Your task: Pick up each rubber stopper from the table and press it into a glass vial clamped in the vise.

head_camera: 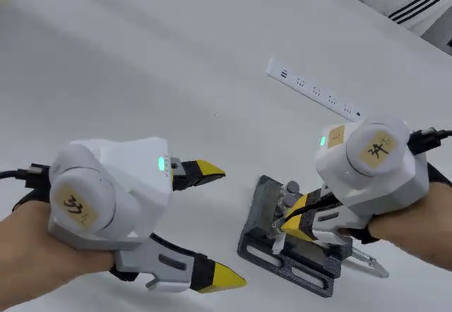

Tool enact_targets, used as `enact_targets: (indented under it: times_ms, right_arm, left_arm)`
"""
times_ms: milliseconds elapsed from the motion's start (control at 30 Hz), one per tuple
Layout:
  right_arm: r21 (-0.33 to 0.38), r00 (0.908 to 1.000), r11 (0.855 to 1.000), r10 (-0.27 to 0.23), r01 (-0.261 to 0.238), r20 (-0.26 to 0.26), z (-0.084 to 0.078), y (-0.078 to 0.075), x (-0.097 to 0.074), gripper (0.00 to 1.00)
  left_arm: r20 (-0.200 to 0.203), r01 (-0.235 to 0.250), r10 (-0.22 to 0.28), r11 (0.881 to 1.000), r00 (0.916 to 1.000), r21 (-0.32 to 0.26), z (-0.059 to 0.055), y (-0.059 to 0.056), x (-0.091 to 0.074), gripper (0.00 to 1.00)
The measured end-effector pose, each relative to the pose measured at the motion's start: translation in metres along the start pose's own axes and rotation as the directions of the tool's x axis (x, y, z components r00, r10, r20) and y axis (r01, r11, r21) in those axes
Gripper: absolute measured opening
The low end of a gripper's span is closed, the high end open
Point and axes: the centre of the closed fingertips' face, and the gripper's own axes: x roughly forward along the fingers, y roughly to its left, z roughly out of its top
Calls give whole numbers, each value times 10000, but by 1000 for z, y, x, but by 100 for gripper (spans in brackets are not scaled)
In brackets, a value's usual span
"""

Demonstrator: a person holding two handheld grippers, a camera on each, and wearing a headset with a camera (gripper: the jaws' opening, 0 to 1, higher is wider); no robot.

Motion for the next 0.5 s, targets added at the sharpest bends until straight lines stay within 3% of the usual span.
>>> enact_targets:
  times_ms: [500]
  right_arm:
    - [189,9984,9991,396,-389,-414,1,4,0,2]
  left_arm:
    - [-111,168,-165,9996,9998,215,5,-7,3,76]
